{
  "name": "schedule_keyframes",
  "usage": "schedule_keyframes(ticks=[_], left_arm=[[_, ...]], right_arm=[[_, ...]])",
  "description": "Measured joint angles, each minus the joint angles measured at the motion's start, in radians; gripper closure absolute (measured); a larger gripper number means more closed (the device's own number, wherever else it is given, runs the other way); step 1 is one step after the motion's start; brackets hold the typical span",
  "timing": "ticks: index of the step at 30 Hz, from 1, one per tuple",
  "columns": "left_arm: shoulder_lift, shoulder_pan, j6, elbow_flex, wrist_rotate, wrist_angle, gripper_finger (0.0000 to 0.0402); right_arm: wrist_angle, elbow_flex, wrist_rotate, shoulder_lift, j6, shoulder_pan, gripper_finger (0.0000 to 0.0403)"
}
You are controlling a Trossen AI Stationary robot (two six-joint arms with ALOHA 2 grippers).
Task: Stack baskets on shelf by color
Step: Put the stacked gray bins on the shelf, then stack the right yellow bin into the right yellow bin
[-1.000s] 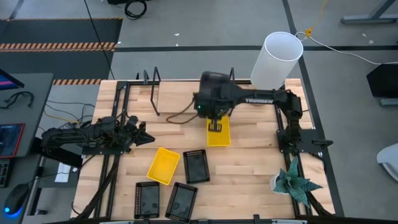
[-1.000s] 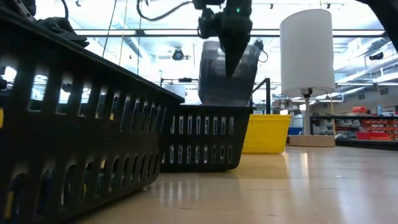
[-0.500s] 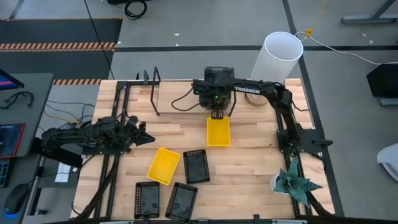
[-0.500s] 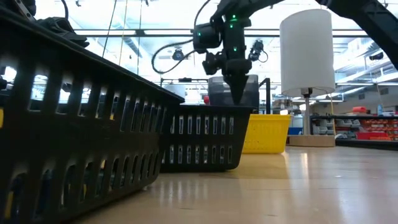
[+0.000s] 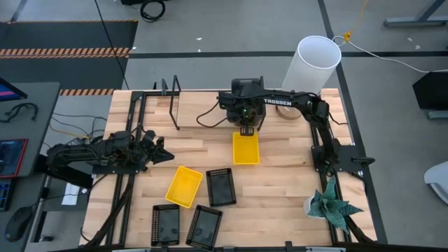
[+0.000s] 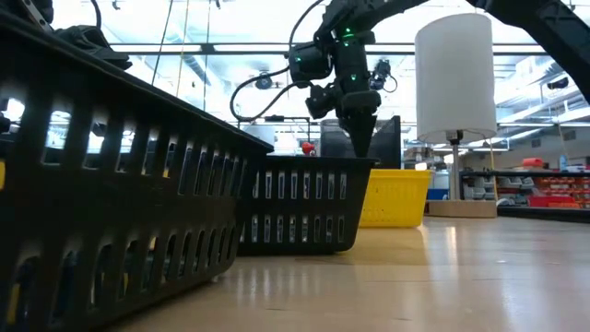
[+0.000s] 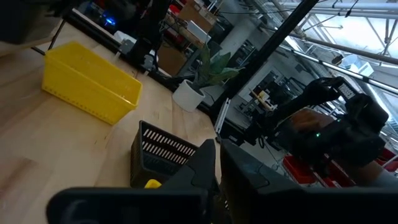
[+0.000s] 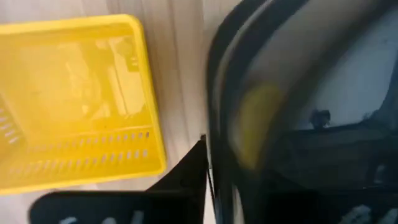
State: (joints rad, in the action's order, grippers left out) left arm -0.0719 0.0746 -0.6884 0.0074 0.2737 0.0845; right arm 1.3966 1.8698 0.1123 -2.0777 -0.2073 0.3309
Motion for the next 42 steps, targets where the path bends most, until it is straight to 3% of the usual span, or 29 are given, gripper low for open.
schedule_keyframes(ticks=[9,17,26,42], left_arm=[[0.000,0.000,0.000,0.000,0.000,0.000,0.0368],[0.000,0.000,0.000,0.000,0.000,0.000,0.0370],[0.000,0.000,0.000,0.000,0.000,0.000,0.0365],[0.000,0.000,0.000,0.000,0.000,0.000,0.0363]], right_arm=[[0.115,0.136,0.031,0.002,0.129,-0.031,0.0281],[0.102,0.291,0.053,0.002,0.206,-0.167,0.0263],[-0.282,0.238,-0.030,0.001,0.256,-0.399,0.0264],[-0.810,-0.003,-0.005,0.001,0.734,-0.697,0.0265]])
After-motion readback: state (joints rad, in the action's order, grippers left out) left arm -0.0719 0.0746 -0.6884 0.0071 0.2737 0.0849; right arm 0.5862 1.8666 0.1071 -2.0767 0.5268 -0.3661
